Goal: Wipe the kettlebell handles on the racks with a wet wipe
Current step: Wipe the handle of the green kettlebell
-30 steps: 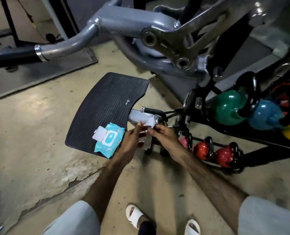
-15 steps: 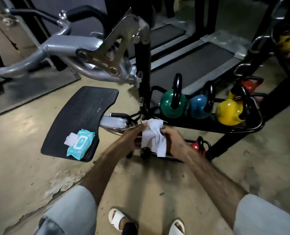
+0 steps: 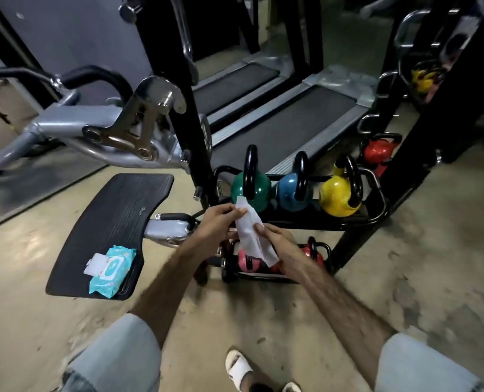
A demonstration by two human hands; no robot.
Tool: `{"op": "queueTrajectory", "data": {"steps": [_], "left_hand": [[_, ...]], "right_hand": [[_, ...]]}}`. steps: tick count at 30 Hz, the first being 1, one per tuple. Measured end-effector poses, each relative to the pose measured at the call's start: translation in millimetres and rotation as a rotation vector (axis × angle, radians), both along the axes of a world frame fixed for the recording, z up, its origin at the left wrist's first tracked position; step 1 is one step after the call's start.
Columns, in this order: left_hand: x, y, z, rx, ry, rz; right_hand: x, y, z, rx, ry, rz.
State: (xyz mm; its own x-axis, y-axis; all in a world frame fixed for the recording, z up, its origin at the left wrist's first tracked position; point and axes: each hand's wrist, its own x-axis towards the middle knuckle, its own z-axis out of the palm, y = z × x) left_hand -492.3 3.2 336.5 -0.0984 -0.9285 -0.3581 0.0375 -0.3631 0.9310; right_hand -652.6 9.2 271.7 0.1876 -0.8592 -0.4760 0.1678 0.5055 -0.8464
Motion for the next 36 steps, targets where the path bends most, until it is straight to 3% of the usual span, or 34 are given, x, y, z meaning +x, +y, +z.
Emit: {"op": "queueTrajectory", "data": {"steps": [8, 12, 14, 18, 23, 28, 30, 32, 34, 36], "left_hand": [[16.3, -28.5, -2.3, 0.012, 0.005, 0.056], [26.9, -44.2, 2.6, 0.012, 0.027, 0.07], [30.4, -51.7, 3.7, 0.04, 0.032, 0.068], [40.0, -62.5, -2.1, -0.018, -0.15, 0.105], [46.1, -74.7, -21.2, -0.208, -0.38, 0.205], [26.0, -86.5, -14.7, -0.397, -0.621, 0.189], [10.6, -87.8, -10.9, -0.434, -0.586, 0.06], [-2.9, -88.0, -10.8, -0.354, -0.43, -0.074], [-10.2, -91.2, -14.7, -0.241, -0.212, -0.068], [-9.5, -97.2, -19.6, -0.205, -0.083, 0.069]], "right_hand": [[-5.6, -27.1, -3.1, 0.042, 0.029, -0.156], [-0.3, -40.0, 2.4, 0.117, -0.18, -0.093], [2.8, -47.2, 4.3, 0.088, -0.138, 0.024], [10.4, -54.9, 1.1, 0.014, 0.016, -0.012], [3.8, -67.5, 2.3, 0.043, -0.003, -0.117], [7.1, -85.9, 14.1, 0.023, 0.158, -0.187], [11.0, -94.4, 21.1, 0.114, -0.009, -0.176], [10.6, -98.1, 28.7, 0.142, -0.105, -0.118], [7.1, -101.1, 28.4, 0.064, 0.026, -0.117], [-0.1, -106.5, 25.8, -0.032, 0.184, -0.223]]}}
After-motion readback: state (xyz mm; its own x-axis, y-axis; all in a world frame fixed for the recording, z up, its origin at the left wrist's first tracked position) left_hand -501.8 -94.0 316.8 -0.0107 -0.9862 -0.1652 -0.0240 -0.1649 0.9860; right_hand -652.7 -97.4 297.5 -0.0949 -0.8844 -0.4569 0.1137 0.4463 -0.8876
